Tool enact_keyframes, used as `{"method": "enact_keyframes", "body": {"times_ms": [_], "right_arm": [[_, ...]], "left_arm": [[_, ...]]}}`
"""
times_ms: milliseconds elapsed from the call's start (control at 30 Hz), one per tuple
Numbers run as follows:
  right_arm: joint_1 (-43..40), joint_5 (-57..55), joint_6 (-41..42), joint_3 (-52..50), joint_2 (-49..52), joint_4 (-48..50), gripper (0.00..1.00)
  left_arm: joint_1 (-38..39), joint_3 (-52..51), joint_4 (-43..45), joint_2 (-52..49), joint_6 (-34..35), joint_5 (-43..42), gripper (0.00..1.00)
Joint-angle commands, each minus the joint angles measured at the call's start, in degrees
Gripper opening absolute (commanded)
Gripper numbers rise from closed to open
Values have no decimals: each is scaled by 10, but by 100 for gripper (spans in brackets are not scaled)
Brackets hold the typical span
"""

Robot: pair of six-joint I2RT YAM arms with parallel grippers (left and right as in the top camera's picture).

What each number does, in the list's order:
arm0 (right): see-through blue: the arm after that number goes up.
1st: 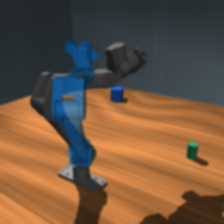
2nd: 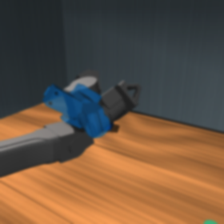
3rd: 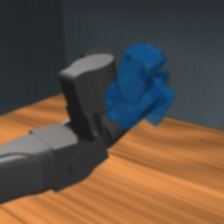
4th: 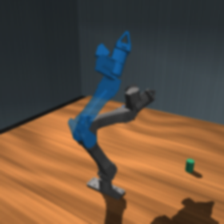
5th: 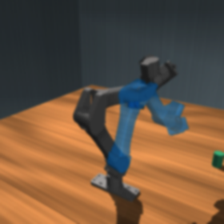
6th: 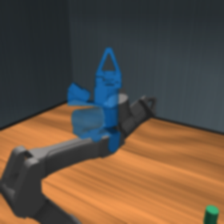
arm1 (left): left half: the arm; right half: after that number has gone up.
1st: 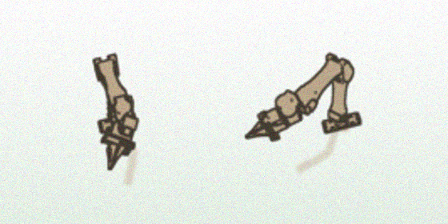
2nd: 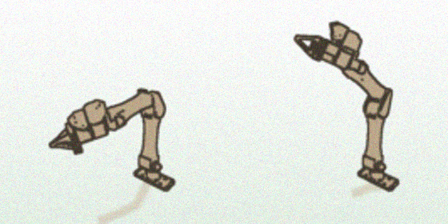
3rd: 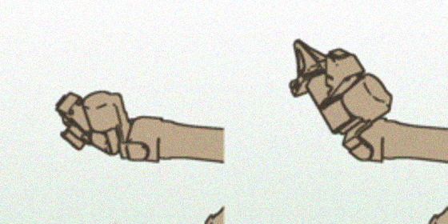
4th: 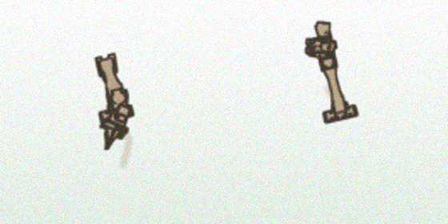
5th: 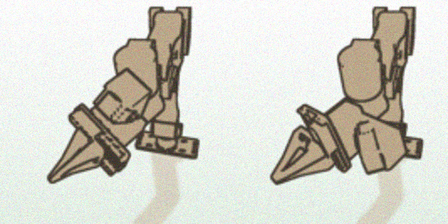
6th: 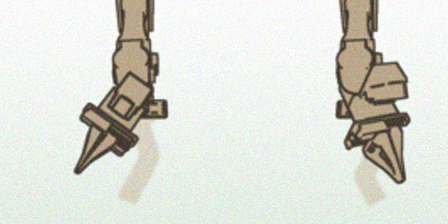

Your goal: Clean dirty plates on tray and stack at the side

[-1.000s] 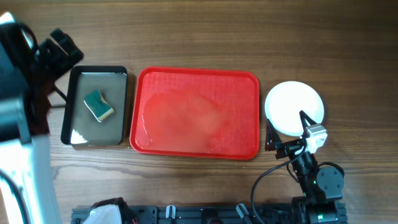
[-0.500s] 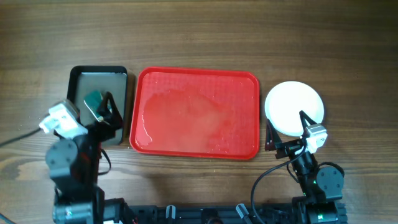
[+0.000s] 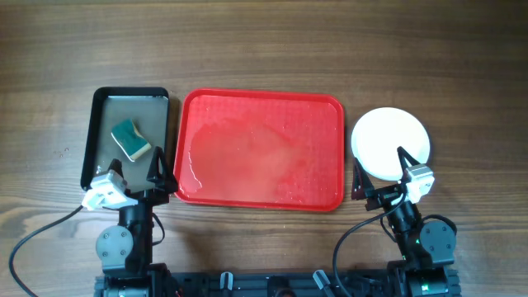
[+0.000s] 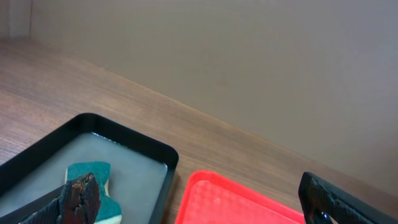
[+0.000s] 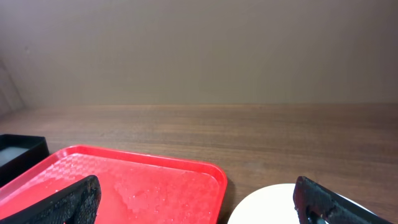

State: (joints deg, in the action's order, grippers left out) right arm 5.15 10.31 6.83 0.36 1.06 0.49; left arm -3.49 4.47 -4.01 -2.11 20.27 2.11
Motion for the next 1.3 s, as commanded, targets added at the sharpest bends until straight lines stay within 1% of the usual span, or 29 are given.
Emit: {"method": "enact_keyframes", "body": {"times_ms": [0,100,167,233,1267], "right_arm": [[-3,7,8,-1,-3,3,100],[-3,7,8,-1,-3,3,100],[-3,7,8,-1,-3,3,100],[-3,7,8,-1,-3,3,100],[-3,7,8,-1,-3,3,100]], "left_arm": [[3,-35,23,19,-3,6,100],[5,-42,21,19,-3,-1,100],[4,-42,-2,19,-7,-3,100],[5,-42,-3,19,-7,-15,100],[4,-42,-1,19,-5,-14,100]]}}
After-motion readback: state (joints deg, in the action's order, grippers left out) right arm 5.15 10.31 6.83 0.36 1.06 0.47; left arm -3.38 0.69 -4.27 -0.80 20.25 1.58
